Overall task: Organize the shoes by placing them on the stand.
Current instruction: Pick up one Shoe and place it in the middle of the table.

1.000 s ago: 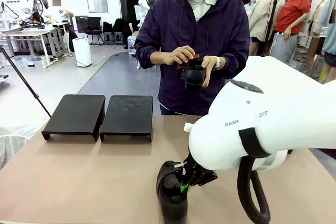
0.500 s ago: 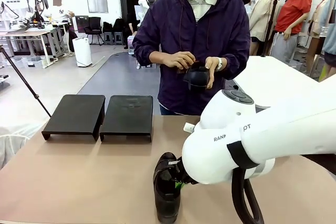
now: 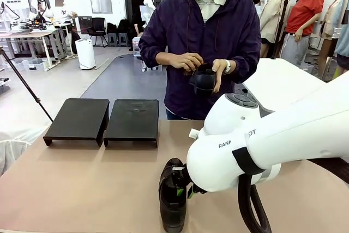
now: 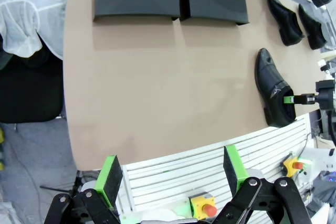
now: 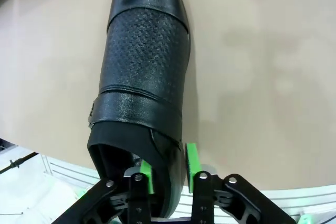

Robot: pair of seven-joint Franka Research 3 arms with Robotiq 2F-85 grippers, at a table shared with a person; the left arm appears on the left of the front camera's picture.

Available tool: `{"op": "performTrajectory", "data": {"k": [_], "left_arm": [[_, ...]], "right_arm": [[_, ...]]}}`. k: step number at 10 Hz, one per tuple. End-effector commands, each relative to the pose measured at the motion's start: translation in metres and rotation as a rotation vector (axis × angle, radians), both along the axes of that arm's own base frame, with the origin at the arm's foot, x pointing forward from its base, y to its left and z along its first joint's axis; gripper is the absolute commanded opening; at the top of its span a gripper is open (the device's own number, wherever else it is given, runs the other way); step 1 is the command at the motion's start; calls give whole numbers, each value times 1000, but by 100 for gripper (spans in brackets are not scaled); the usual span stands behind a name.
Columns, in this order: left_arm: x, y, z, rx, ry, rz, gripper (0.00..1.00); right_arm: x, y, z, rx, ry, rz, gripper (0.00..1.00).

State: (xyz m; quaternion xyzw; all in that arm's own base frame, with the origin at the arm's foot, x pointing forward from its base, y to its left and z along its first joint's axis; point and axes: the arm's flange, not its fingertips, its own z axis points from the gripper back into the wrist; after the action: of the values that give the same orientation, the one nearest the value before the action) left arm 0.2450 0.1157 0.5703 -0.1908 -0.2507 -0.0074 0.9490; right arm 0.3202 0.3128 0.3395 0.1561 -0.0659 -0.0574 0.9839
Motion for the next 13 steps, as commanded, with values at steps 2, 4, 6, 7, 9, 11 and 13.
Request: {"op": "performTrajectory", "data": {"k": [2,4,6,7,9,11,13], "left_arm": [[0,1,-1,6,-2,-5,100],[0,1,-1,6,-2,-5,100],[0,1,-1,6,-2,-5,100],[0,1,-1,6,-2,-5,100],[0,1,-1,6,-2,-5,100],[0,1,-1,6,-2,-5,100],[0,1,-1,6,-2,-5,100]], "right_arm": [[6,6,4,17,2,-36,100],[9,0,13,47,11,-29,100],[10,-20,37,80,35,-3,100],[11,-44,57,91,49,23,100],[-4,-125,111,106,64,127,100],[-30,-237,165,139,27,259,100],[-39,-335,184,267,-5,141,100]]}}
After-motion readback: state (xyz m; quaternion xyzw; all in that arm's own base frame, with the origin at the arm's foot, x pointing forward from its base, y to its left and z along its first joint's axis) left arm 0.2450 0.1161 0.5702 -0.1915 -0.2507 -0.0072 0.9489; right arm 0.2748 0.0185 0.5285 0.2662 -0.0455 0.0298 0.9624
